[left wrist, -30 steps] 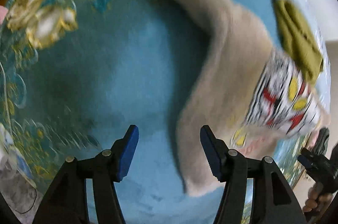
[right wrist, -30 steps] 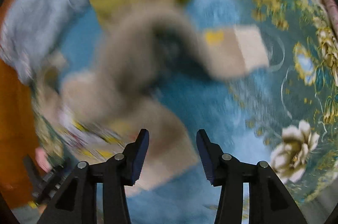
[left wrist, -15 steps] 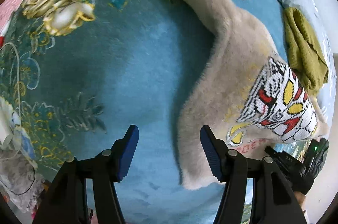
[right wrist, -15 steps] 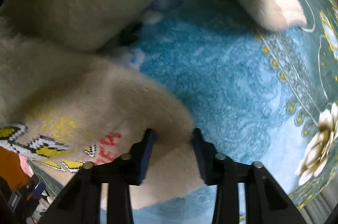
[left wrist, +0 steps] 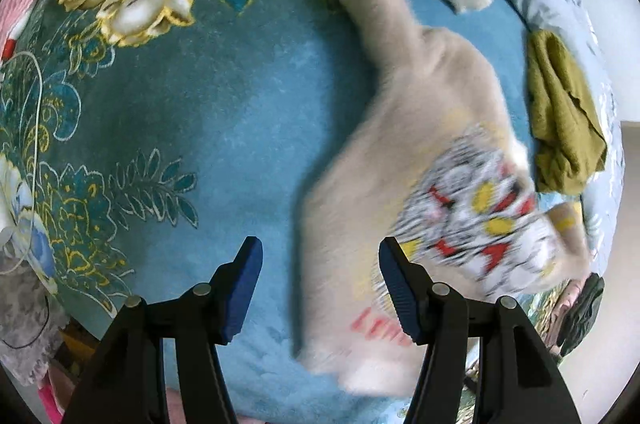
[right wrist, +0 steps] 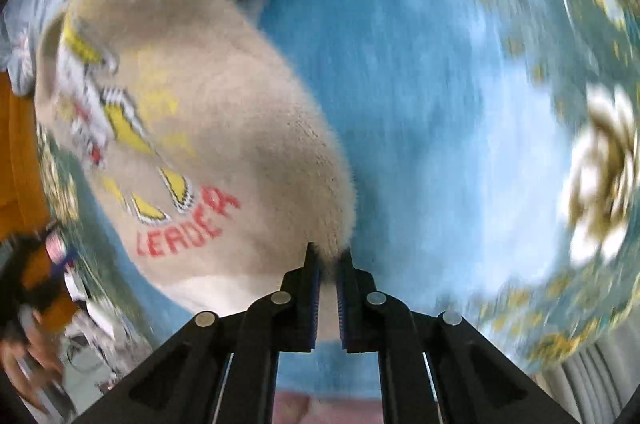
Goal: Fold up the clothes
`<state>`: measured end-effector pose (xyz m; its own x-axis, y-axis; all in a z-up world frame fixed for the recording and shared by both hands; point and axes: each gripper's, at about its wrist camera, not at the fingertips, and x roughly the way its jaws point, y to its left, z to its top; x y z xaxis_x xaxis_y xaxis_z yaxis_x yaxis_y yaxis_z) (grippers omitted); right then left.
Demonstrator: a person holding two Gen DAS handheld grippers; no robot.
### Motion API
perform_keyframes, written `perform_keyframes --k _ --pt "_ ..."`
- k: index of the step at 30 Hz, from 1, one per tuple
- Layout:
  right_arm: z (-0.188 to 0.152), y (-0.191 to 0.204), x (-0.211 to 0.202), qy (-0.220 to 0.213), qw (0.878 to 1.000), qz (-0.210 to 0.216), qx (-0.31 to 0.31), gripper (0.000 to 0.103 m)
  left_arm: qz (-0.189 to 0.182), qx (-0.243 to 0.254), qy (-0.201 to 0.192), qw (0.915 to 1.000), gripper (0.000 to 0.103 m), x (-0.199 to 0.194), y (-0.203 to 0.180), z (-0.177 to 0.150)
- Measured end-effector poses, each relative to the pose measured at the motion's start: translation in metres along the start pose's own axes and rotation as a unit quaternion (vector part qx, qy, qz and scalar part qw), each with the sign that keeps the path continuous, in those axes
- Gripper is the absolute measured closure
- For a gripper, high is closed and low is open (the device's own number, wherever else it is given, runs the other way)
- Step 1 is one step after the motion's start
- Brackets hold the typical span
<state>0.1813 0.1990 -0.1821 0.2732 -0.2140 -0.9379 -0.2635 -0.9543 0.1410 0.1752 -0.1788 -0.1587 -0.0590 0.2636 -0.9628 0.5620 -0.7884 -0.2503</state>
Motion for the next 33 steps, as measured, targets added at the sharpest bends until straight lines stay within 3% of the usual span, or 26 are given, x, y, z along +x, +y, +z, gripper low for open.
perform_keyframes --k 3,6,8,10,13,17,19,28,33 --pt "-0.025 -0.003 0.007 0.018 1.0 0.003 -0.002 0.095 0.001 0.016 -0.01 0.9998 0.041 -0.01 -0.007 -0.006" --pt "-0.023 -0.006 -0.012 -0.009 0.999 0.03 0.006 0.09 -0.002 0.03 -0.028 0.9992 0.041 -0.027 -0.006 -0.003" --pt "-0.013 -0.007 -0.036 -0.058 0.997 0.048 0.022 0.078 -0.002 0.043 -0.043 0.9981 0.041 -0.042 -0.004 0.003" --pt "0.0 -0.017 -0.06 -0.108 0.99 0.075 0.054 0.055 -0.001 0.053 -0.061 0.9967 0.041 -0.059 -0.004 0.011" --pt "0.03 -0.056 -0.087 -0.17 0.964 0.138 0.149 0.048 0.0 0.056 -0.087 0.9946 0.041 -0.085 -0.005 0.015" --pt "0.059 -0.102 -0.087 -0.21 0.903 0.222 0.301 0.047 0.003 0.044 -0.114 0.9926 0.041 -0.109 -0.001 0.012" --pt "0.076 -0.117 -0.082 -0.209 0.891 0.226 0.333 0.047 0.004 0.032 -0.123 0.9919 0.041 -0.118 0.002 0.012" --pt "0.155 -0.163 -0.073 -0.187 0.902 0.163 0.353 0.047 0.022 -0.017 -0.141 0.9895 0.041 -0.141 0.008 0.016" --pt "0.179 -0.158 -0.058 -0.17 0.915 0.14 0.339 0.046 0.042 -0.033 -0.144 0.9882 0.041 -0.144 0.014 0.014"
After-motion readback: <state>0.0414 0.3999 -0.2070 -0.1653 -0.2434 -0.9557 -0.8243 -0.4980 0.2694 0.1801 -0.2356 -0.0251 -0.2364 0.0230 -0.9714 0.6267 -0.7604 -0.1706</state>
